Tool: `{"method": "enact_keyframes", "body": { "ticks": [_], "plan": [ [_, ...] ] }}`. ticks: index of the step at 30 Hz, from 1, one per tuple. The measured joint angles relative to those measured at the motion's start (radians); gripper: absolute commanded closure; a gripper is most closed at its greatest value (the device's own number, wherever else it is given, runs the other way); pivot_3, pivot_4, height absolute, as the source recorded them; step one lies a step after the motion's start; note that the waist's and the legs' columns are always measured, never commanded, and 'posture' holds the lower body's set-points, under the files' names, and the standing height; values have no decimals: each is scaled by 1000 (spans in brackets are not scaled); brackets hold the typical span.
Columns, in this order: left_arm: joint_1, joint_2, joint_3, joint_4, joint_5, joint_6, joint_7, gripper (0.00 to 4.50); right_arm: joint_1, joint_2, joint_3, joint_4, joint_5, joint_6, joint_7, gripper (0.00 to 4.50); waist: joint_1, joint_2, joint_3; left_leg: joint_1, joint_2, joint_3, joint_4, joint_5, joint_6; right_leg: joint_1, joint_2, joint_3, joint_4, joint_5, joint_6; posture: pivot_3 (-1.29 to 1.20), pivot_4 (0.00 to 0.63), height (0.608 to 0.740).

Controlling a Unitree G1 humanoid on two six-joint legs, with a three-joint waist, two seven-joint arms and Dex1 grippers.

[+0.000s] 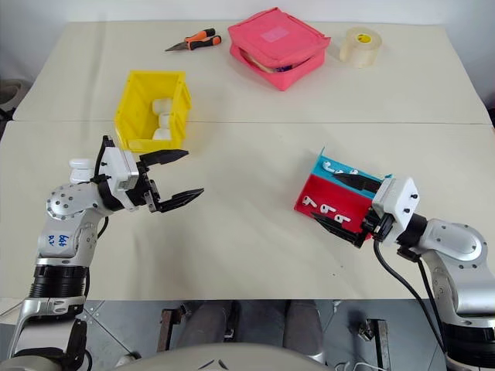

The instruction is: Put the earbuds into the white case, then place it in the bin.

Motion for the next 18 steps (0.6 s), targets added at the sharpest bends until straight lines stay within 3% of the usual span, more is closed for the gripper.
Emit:
{"method": "enact_keyframes", "body": {
  "ticks": [18],
  "plan": [
    [60,-8,42,-9,1,4,81,23,-41,15,36,24,3,0,42,0,-2,0,0,0,1,0,-1,0,0,-1,0,1,0,0,0,0,150,740]
  ]
}}
